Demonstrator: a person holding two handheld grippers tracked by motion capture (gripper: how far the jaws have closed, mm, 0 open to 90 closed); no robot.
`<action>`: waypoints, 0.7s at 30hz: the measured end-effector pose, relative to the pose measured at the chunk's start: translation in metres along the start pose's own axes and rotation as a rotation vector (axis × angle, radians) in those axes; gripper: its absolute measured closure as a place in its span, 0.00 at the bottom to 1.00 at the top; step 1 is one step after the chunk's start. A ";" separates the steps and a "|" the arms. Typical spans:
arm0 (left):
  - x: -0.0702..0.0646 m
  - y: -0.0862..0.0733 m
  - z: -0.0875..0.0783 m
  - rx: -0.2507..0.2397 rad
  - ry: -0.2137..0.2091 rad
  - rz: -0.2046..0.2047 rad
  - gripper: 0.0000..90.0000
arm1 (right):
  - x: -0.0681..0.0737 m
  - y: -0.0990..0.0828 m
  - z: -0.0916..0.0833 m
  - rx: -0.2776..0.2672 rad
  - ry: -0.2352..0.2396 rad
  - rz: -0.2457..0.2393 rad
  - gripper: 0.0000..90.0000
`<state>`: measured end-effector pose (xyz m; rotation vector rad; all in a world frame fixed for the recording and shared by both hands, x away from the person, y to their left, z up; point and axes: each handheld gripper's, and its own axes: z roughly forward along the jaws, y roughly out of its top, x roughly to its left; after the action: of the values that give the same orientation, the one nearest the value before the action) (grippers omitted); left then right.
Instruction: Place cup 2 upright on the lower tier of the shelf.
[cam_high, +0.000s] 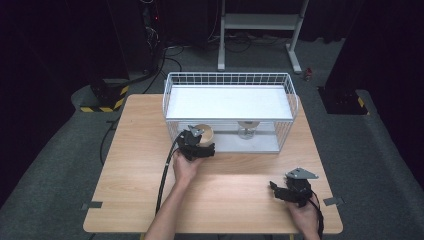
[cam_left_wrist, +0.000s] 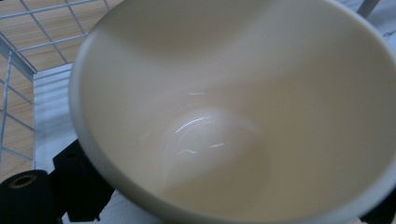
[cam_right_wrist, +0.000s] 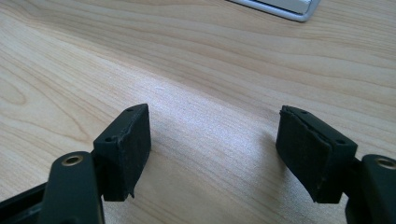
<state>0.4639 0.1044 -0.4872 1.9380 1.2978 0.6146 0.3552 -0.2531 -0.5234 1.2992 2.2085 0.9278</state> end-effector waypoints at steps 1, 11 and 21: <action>0.000 0.000 0.000 -0.003 0.004 0.000 0.09 | 0.000 0.000 0.000 0.000 0.000 0.000 0.29; 0.002 0.000 -0.001 0.002 -0.020 -0.004 0.04 | 0.000 0.000 0.000 -0.001 0.001 -0.003 0.29; 0.000 -0.003 -0.008 0.022 -0.008 0.021 0.05 | 0.000 0.000 0.000 -0.001 0.001 -0.004 0.29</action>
<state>0.4561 0.1073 -0.4840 1.9724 1.2861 0.6042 0.3553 -0.2533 -0.5235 1.2943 2.2099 0.9277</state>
